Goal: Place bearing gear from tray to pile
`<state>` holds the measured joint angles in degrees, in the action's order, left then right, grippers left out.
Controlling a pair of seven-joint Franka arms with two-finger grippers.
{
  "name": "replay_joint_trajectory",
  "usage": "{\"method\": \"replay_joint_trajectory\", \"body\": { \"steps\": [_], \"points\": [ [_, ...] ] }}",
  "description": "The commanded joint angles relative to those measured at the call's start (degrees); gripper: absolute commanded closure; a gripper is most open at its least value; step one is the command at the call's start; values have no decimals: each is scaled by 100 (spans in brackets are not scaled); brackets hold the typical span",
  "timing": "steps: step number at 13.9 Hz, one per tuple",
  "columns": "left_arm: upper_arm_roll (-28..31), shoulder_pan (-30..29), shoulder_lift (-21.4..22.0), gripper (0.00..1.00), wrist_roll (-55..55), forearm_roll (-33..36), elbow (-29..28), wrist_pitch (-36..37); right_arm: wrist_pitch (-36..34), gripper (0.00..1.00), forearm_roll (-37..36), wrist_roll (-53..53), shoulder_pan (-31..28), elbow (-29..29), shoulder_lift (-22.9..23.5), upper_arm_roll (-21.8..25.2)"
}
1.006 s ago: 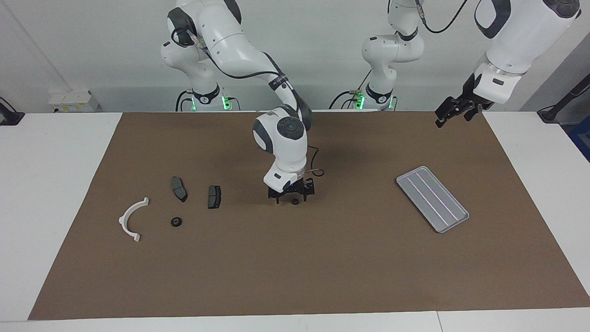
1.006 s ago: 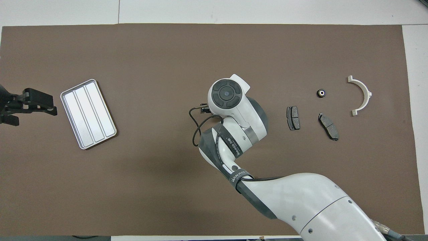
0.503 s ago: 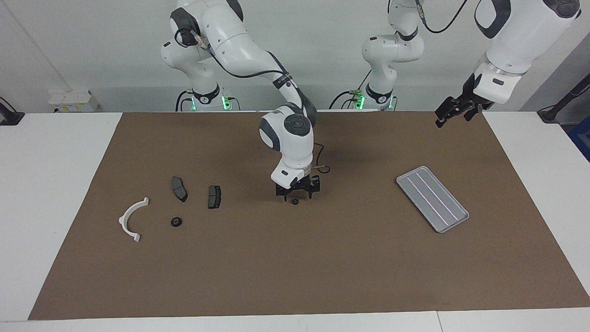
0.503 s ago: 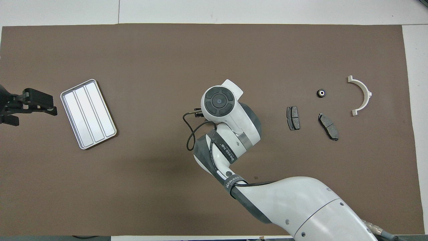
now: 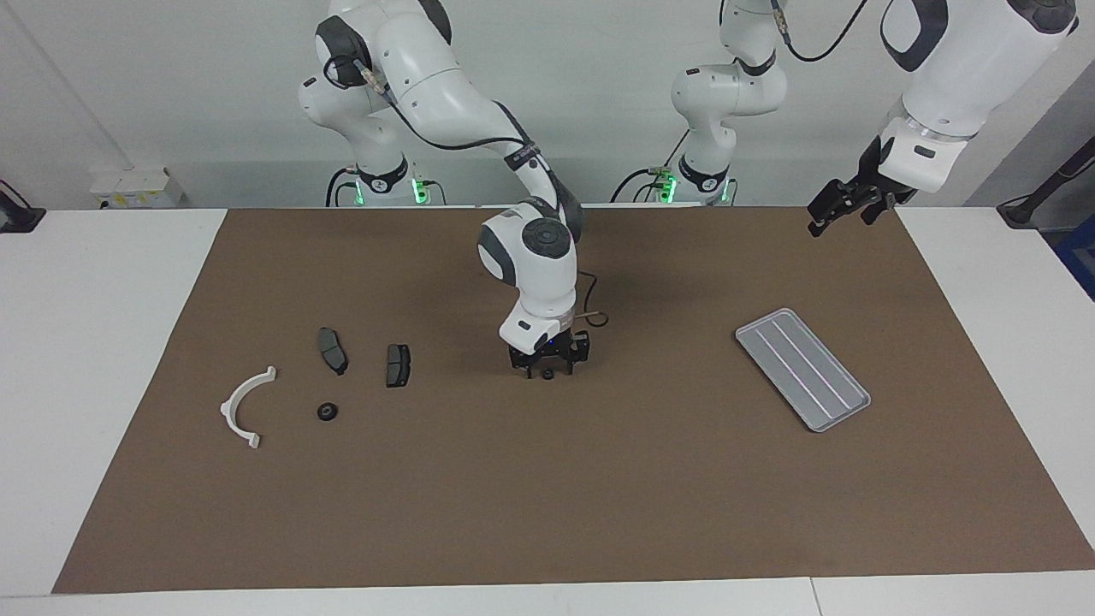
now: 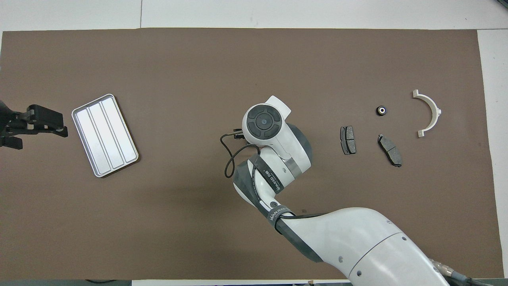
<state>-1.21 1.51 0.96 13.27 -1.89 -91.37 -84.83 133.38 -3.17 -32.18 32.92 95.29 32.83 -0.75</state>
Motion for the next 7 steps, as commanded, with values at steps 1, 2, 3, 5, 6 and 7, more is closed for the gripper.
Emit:
{"method": "replay_joint_trajectory", "body": {
  "steps": [1,2,3,5,6,7],
  "points": [
    [51,43,185,0,-35,-57,-223,-122,144,64,-17,-130,-40,77,-31,-39],
    [51,43,185,0,-35,-57,-223,-122,144,70,-8,-139,-40,77,-22,-39],
    [51,43,185,0,-35,-57,-223,-122,144,76,-8,-139,-40,77,-22,-48],
    [51,43,185,0,-35,-57,-223,-122,144,94,-8,-139,-48,68,-31,-39],
    [51,43,185,0,-35,-57,-223,-122,144,100,-8,-130,-57,68,-31,-39],
    [51,43,185,0,-35,-57,-223,-122,127,100,-8,-130,-75,42,-31,-39]
  ]
}}
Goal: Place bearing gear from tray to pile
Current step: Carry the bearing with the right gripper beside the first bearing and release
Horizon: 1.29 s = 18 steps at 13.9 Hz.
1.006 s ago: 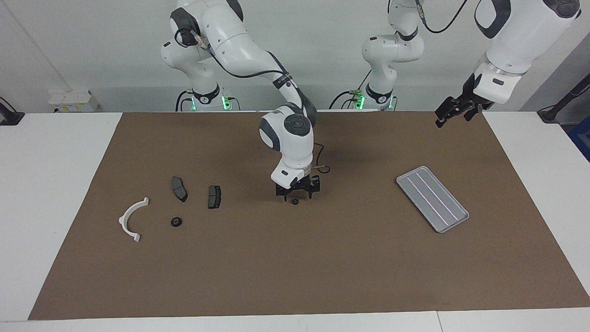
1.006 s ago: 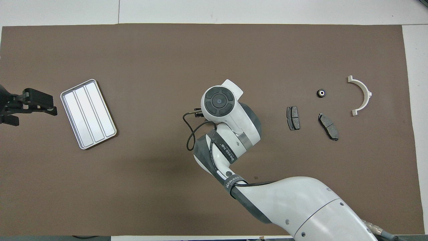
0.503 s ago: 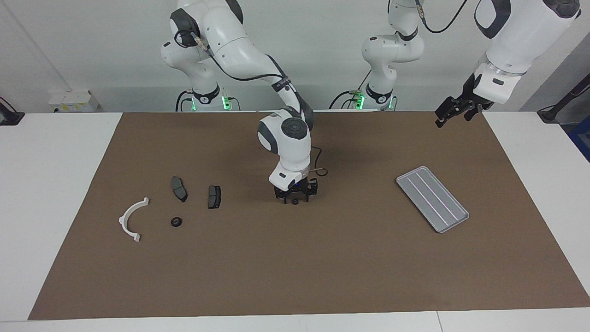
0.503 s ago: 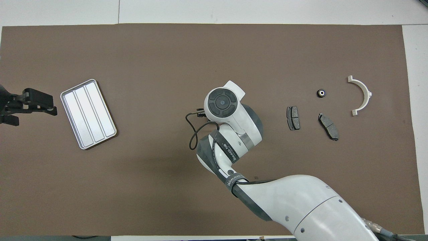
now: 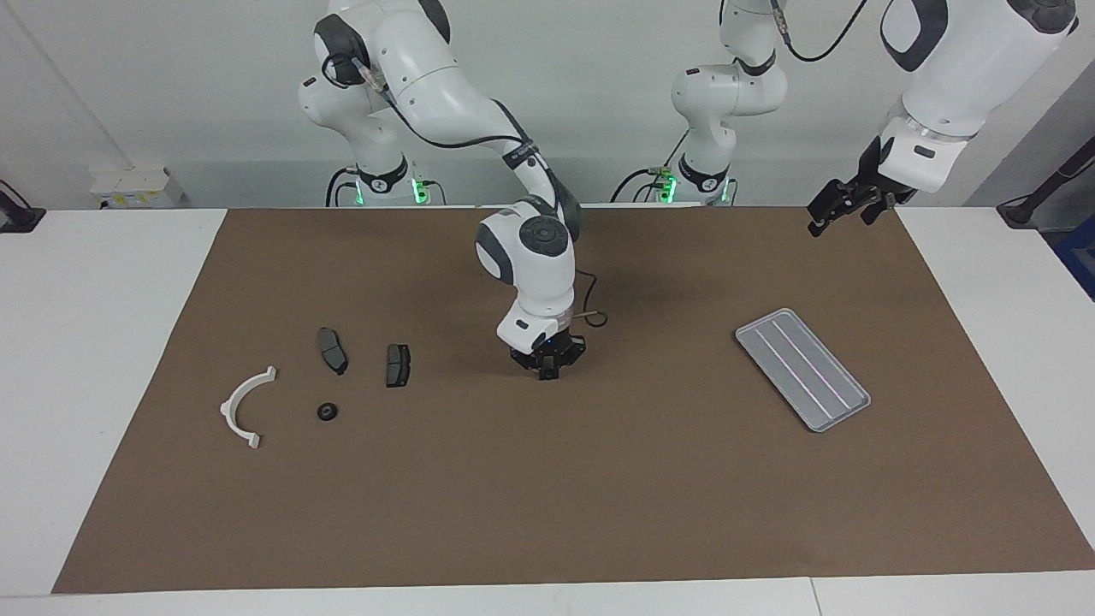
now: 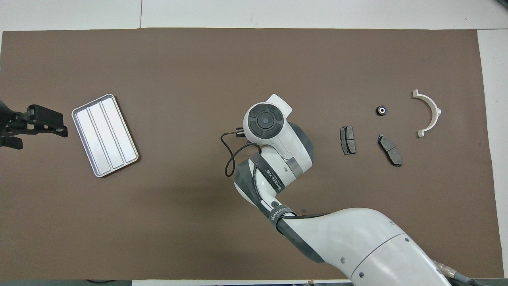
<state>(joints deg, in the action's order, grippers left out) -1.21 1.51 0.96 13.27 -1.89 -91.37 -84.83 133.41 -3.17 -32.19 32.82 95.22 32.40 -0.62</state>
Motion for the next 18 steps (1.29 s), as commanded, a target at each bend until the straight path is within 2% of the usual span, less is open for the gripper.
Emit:
{"method": "replay_joint_trajectory", "body": {
  "steps": [1,6,10,14,18],
  "points": [
    [51,43,185,0,-35,-57,-223,-122,54,100,-17,-95,-109,14,11,-52],
    [51,43,185,0,-35,-57,-223,-122,-508,100,-17,580,-767,-452,-102,-52],
    [51,43,185,0,-35,-57,-223,-122,-729,100,97,1555,-1514,-470,-454,-61],
    [51,43,185,0,-35,-57,-223,-113,-703,100,175,2899,-2375,-435,-489,-61],
    [51,43,185,0,-35,-57,-223,-122,-694,100,370,3693,-2816,-277,-498,-61]
  ]
}}
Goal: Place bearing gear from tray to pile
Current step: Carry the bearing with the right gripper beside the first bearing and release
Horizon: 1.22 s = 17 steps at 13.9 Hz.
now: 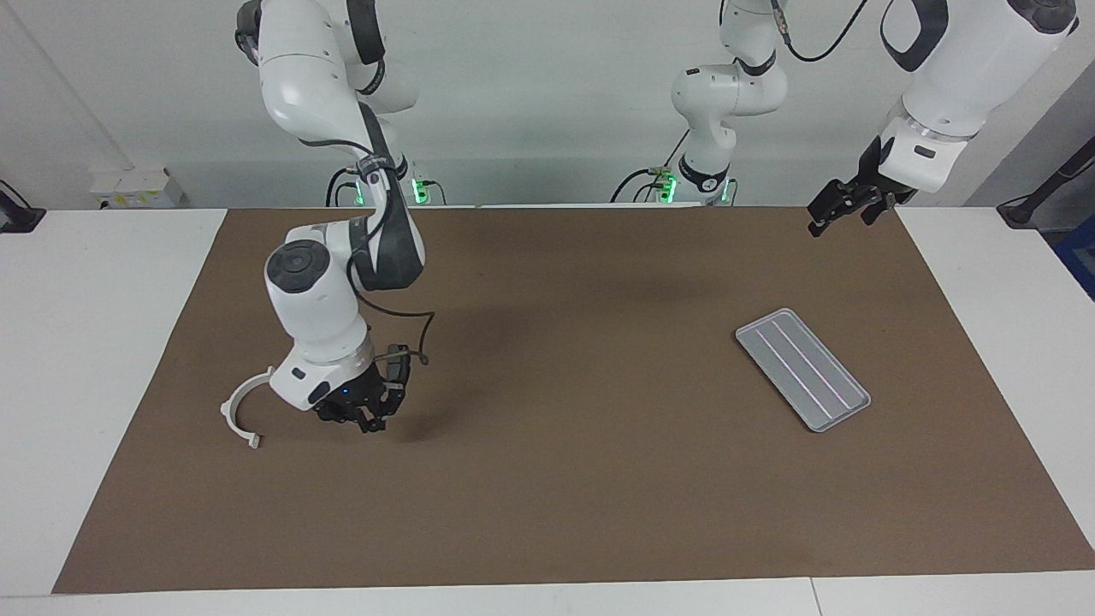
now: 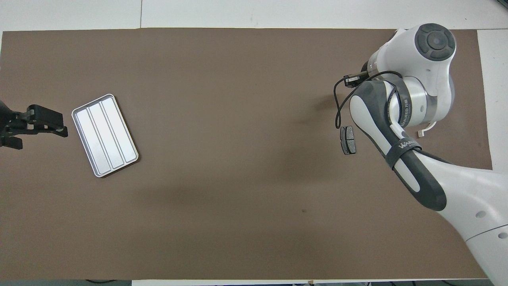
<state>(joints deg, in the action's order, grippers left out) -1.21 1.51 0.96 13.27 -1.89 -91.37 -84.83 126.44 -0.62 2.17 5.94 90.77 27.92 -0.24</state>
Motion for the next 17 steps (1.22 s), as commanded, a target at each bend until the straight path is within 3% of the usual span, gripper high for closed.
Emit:
{"method": "replay_joint_trajectory", "body": {
  "steps": [1,8,16,17],
  "points": [
    [51,43,185,0,-35,-57,-223,-113,73,100,114,292,-128,308,-111,-100],
    [51,43,185,0,-35,-57,-223,-122,610,100,114,441,-119,1117,-146,-100],
    [51,43,185,0,-35,-57,-223,-122,1005,100,123,538,-146,1540,-146,-100],
    [51,43,185,0,-35,-57,-223,-122,1032,84,114,530,-137,1531,-138,-100]
  ]
}}
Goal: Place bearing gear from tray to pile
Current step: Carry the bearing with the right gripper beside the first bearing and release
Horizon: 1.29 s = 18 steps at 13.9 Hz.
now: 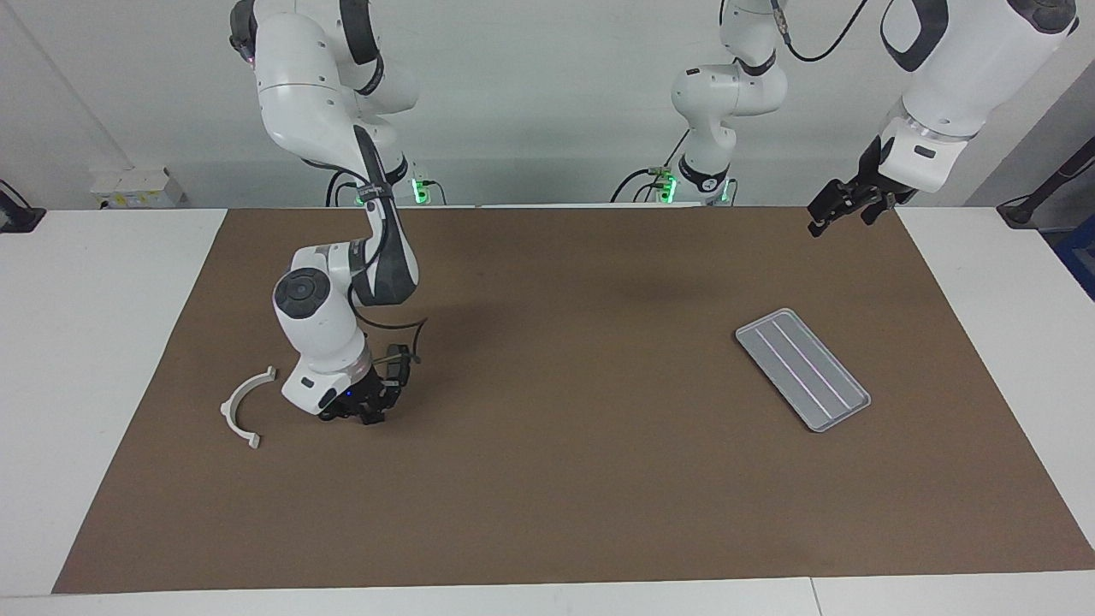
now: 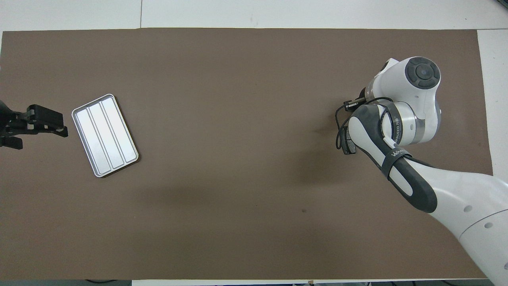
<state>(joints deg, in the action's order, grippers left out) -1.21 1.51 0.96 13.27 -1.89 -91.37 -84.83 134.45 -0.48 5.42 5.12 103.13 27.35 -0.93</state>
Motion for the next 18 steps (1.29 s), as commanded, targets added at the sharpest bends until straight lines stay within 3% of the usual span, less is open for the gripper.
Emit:
{"method": "replay_joint_trajectory", "body": {
  "steps": [1,2,3,4,12,18],
  "points": [
    [51,43,185,0,-35,-57,-223,-113,231,65,101,197,-55,286,-81,-30],
    [51,43,185,0,-35,-57,-223,-113,222,32,101,170,-55,278,-81,-30],
    [51,43,185,0,-35,-57,-223,-122,187,9,136,144,-46,234,-99,-30],
    [51,43,185,0,-35,-57,-223,-113,117,0,171,83,-20,199,-160,-30],
    [51,43,185,0,-35,-48,-223,-113,-1542,0,154,-225,-90,-995,-774,31],
    [51,43,185,0,-35,-57,-223,-122,-2879,0,48,-146,-450,-1024,-2153,137]
  ]
}}
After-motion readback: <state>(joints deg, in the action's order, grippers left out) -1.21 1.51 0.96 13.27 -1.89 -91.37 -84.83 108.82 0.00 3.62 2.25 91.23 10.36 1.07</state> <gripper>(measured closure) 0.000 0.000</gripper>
